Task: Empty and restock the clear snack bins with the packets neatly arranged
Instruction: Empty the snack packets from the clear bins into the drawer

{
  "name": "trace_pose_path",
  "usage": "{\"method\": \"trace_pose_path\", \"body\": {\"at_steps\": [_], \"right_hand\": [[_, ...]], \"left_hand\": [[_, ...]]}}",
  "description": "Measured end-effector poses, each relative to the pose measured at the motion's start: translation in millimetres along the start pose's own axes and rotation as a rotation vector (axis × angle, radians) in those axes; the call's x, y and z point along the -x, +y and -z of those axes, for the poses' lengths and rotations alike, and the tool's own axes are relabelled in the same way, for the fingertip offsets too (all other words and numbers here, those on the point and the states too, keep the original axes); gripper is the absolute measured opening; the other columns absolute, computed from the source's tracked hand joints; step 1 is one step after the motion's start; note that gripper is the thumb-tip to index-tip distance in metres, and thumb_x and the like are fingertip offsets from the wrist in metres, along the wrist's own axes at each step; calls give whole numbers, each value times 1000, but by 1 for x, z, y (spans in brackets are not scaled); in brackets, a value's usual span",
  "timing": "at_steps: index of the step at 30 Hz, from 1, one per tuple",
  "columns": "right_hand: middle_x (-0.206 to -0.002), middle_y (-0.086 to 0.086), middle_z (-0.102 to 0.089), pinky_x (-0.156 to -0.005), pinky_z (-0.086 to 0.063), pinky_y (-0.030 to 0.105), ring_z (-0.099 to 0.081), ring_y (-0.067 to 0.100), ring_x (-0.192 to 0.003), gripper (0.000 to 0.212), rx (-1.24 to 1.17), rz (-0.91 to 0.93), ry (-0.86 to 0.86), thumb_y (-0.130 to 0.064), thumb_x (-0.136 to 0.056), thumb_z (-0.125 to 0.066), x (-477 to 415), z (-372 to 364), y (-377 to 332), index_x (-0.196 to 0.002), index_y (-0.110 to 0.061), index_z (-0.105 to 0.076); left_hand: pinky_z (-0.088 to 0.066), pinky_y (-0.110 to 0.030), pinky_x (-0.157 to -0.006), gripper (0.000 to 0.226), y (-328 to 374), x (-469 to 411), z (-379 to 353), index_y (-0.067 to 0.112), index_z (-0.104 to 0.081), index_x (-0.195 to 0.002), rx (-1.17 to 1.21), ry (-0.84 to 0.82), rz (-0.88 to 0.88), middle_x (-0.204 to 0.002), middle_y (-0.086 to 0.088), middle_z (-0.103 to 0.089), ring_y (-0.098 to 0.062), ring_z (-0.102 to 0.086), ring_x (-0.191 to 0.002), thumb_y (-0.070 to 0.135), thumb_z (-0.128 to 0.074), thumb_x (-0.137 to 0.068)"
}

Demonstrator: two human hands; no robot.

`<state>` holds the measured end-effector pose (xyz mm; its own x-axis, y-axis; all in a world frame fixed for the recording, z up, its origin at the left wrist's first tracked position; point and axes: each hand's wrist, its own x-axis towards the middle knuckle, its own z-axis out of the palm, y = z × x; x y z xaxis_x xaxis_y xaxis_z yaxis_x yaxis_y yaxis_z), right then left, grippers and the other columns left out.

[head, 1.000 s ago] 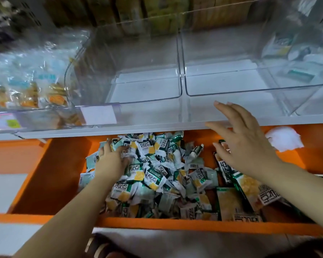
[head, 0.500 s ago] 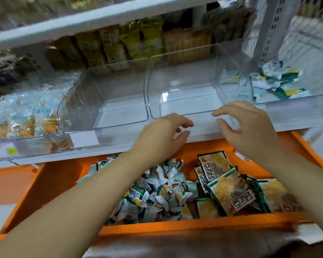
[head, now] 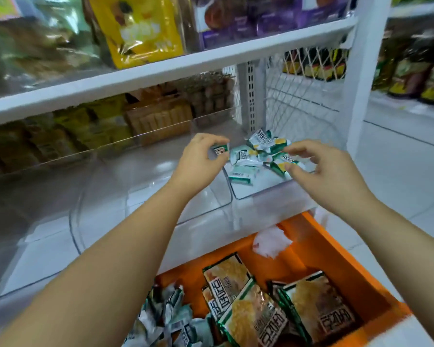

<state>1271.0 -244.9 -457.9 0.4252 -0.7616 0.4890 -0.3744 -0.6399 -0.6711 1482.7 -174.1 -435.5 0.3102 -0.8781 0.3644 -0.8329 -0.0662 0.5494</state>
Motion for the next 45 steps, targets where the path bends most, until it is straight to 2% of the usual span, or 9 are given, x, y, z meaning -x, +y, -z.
{"method": "trace_pose_path", "body": {"at_steps": [5, 8, 15, 19, 23, 29, 34, 42, 45], "right_hand": [[-114, -8, -57, -85, -40, 20, -52, 8, -105, 44, 46, -80, -196, -19, -83, -72, -55, 2, 16, -124, -22, -58], [-139, 2, -46, -84, -29, 12, -44, 13, -123, 64, 228, -80, -447, -24, -83, -73, -96, -18, 33, -139, -18, -43], [-152, 9, -30, -108, -34, 32, -37, 29, -134, 102, 561, -183, -797, -27, -66, -86, -152, -65, 76, -150, -25, -27], [-135, 11, -38, -90, -48, 32, -49, 28, -111, 83, 622, -126, -773, -18, -69, -81, -154, -69, 88, -141, -28, -41], [-128, -3, -38, -67, -57, 27, -60, 16, -96, 61, 349, -276, -919, -9, -79, -75, -146, -47, 73, -130, -33, -52], [-152, -2, -30, -106, -39, 38, -42, 25, -131, 81, 454, -165, -888, -28, -75, -80, -147, -45, 61, -143, -34, -36], [-138, 2, -48, -82, -54, 31, -62, 15, -87, 62, 237, -296, -853, -16, -82, -73, -147, -68, 67, -138, -24, -48], [-140, 3, -42, -91, -48, 32, -48, 19, -114, 85, 394, -421, -883, -39, -73, -80, -157, -76, 78, -143, -16, -39], [-116, 0, -51, -93, -49, 33, -50, 17, -104, 66, 356, -462, -894, -36, -72, -80, -154, -74, 76, -128, -15, -51]], "left_hand": [[-44, -14, -85, 12, -29, 4, -23, 43, -60, -91, 182, 201, -54, -97, 29, -58, -7, -54, -103, 33, -66, -88], [-46, -20, -85, 7, -34, 1, -29, 42, -60, -90, 221, 242, -100, -95, 29, -58, 2, -51, -99, 44, -59, -83], [-47, -23, -85, 26, -46, -4, -33, 37, -63, -90, 237, 237, -169, -92, 27, -59, 7, -46, -102, 54, -47, -78], [-49, -37, -87, 27, -47, -6, -33, 34, -65, -89, 263, 220, -178, -94, 23, -61, 1, -46, -103, 51, -47, -80], [-50, -37, -88, 22, -47, -5, -32, 37, -64, -87, 301, 198, -169, -95, 22, -61, -3, -47, -107, 52, -49, -81], [-48, -39, -90, 24, -47, -4, -33, 35, -66, -88, 305, 192, -162, -97, 22, -61, -3, -48, -109, 50, -49, -82], [-49, -36, -87, 26, -46, -5, -33, 36, -65, -85, 301, 200, -152, -97, 22, -60, -3, -47, -108, 54, -46, -81], [-50, -36, -87, 25, -47, -5, -33, 36, -65, -85, 309, 193, -155, -97, 21, -61, -4, -48, -109, 53, -46, -81], [-50, -36, -86, 26, -47, -4, -33, 35, -65, -85, 312, 195, -158, -97, 20, -61, -4, -48, -108, 53, -47, -81]]}}
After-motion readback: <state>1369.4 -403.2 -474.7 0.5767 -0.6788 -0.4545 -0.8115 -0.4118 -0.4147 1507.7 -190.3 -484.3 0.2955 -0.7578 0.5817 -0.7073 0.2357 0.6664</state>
